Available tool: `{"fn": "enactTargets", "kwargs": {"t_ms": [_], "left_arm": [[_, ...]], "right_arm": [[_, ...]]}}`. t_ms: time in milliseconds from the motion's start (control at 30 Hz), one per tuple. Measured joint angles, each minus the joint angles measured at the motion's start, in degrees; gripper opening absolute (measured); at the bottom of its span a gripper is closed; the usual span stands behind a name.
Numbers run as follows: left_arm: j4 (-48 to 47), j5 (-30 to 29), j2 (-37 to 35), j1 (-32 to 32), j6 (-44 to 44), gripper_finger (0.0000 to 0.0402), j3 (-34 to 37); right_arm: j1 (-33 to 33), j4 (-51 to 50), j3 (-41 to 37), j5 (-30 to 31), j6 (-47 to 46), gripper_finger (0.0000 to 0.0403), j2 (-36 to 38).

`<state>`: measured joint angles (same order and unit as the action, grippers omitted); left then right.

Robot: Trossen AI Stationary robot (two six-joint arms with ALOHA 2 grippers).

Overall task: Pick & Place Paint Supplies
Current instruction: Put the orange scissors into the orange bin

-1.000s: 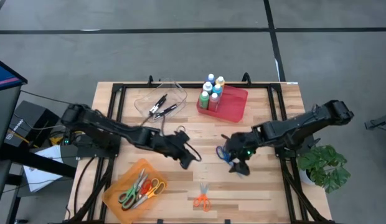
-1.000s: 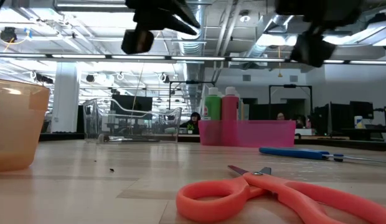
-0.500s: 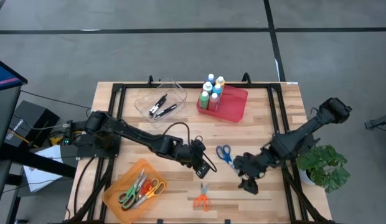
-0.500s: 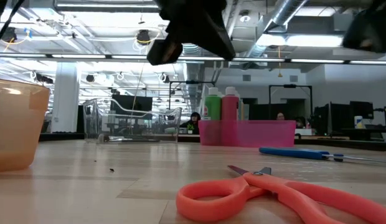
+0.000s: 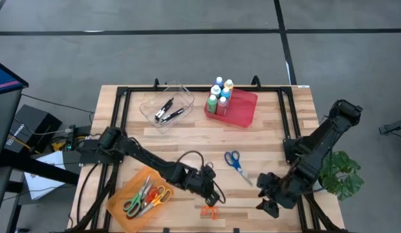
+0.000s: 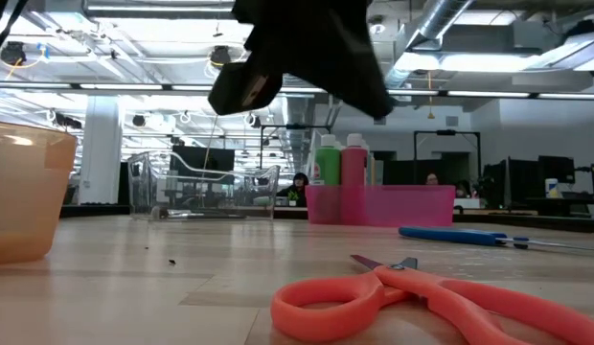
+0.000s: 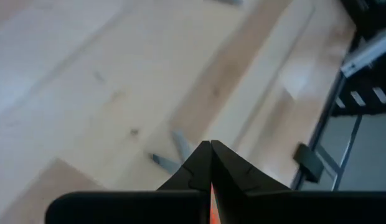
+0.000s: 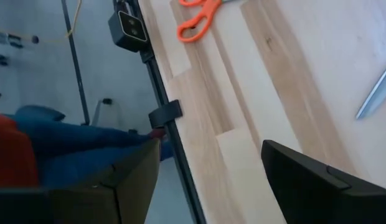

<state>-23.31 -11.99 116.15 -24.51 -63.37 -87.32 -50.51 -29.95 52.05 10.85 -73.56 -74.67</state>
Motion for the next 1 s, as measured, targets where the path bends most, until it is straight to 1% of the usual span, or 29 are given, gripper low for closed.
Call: {"fn": "enactTargets", "kwargs": {"t_ms": [233,400,600,767,867,1000], "left_arm": [[0.1,0.45,4.38,-3.57,0.43,0.0,-4.23],[-1.49,0.72,6.26,-5.44,0.52,0.0,-4.49],[-5.76,0.96,7.09,-6.51,0.57,0.0,-4.49],[-6.8,1.12,7.09,-6.63,1.84,0.0,-4.49],[-5.45,2.6,7.3,-6.63,2.21,0.0,-4.49],[1.79,3.61,8.21,-7.4,6.68,0.0004,-4.48]], "right_arm": [[-3.69,-0.02,0.0,5.52,-6.27,0.0276,0.0],[-5.14,0.06,0.0,8.85,-9.87,0.0276,0.0],[-5.42,0.69,0.0,10.23,-10.52,0.0276,0.0],[-5.31,1.15,0.0,10.27,-10.69,0.0276,0.0],[-5.29,1.71,0.0,10.27,-10.68,0.0276,0.0],[-5.26,1.81,0.0,11.71,-10.73,0.0276,0.0]]}}
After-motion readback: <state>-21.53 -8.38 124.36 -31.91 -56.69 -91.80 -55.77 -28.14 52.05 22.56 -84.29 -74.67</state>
